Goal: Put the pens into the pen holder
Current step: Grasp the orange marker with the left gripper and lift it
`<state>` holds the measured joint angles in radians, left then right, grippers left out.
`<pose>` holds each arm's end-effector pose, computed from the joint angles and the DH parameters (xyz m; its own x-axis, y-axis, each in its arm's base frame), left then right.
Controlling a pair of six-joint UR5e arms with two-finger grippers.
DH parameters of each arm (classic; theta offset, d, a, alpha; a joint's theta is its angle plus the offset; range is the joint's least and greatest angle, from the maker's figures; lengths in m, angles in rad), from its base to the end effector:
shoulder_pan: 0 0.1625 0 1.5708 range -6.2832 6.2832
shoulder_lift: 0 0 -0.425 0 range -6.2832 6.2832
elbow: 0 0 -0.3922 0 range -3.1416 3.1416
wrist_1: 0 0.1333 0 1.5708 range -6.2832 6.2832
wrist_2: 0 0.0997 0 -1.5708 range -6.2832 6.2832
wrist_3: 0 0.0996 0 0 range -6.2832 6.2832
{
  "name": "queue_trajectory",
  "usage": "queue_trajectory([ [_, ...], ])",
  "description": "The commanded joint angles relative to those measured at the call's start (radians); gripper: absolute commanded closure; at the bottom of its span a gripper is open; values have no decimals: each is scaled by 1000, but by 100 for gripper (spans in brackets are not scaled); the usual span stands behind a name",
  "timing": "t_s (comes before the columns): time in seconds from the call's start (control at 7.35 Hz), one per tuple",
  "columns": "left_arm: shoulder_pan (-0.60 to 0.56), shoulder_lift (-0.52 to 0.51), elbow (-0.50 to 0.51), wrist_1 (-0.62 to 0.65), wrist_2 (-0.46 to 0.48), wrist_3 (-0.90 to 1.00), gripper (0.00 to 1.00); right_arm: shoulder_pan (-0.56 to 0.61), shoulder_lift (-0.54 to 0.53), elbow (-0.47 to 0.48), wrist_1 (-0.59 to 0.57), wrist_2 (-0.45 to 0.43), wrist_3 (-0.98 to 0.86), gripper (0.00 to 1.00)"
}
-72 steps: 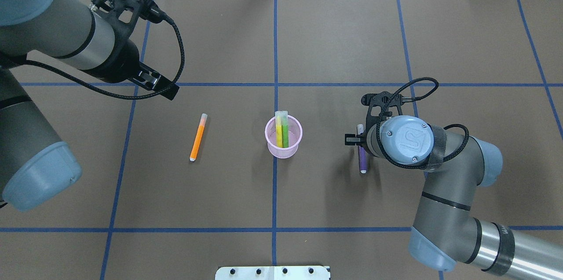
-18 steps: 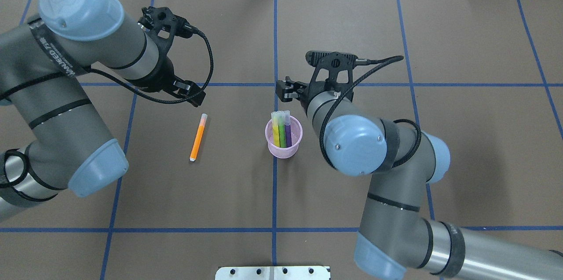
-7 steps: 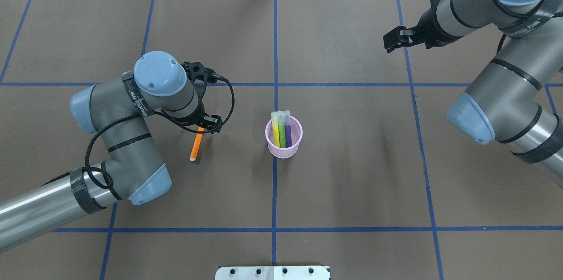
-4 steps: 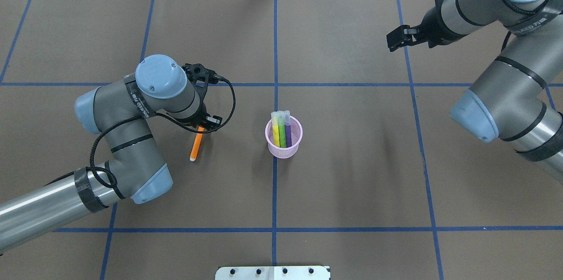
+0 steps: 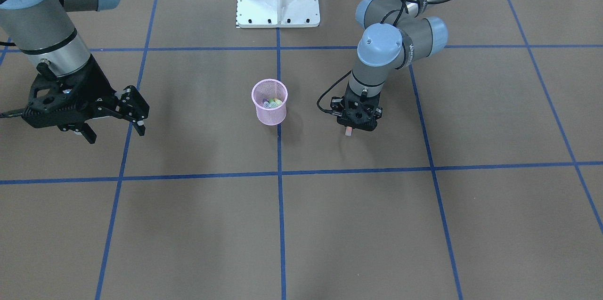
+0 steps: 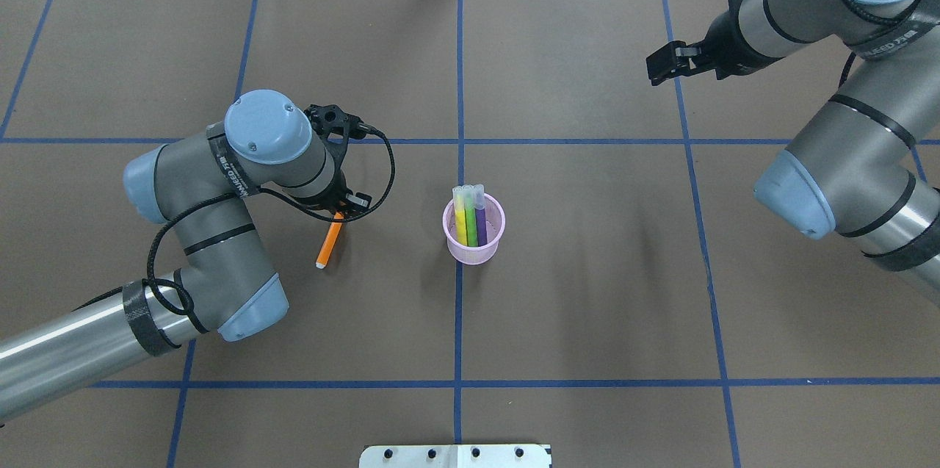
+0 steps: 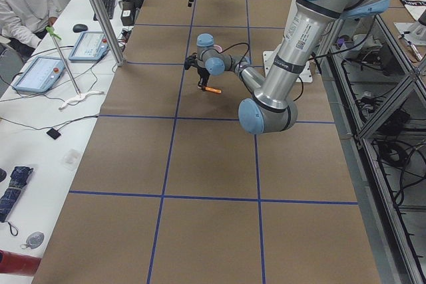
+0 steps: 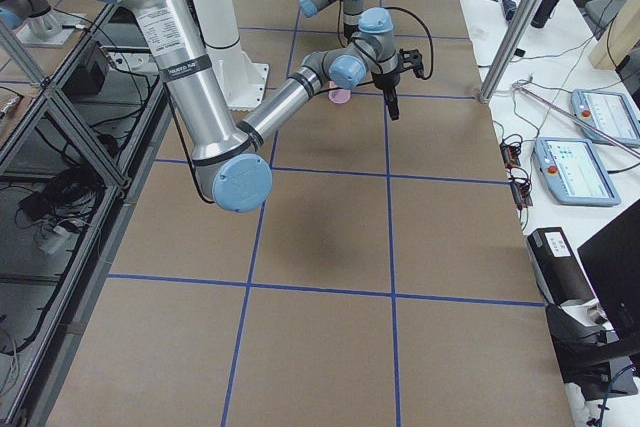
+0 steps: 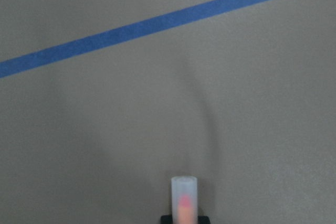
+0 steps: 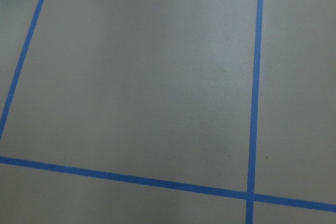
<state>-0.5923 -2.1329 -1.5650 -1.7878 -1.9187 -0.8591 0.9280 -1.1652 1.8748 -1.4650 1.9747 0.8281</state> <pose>0.5222 -0.4712 0.3124 0.6633 0.2937 -0.6883 -0.1400 0.9522 0.2715 -0.2844 -0.5369 0.2877 0.6845 -0.1234 0.7185 -0.1379 0.9459 0.2938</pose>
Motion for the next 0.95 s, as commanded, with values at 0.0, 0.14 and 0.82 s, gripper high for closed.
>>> queue_trajectory([
  [0.0, -3, 2, -79, 2, 4, 14, 100, 2, -10, 13, 0, 1, -1, 0],
  [0.14, -4, -2, -142, -7, 21, 15, 100, 2, -11, 15, 0, 1, -1, 0],
  [0.82, 11, 7, -168, -619, 163, 20, 100, 3, -17, 18, 3, 1, -1, 0],
])
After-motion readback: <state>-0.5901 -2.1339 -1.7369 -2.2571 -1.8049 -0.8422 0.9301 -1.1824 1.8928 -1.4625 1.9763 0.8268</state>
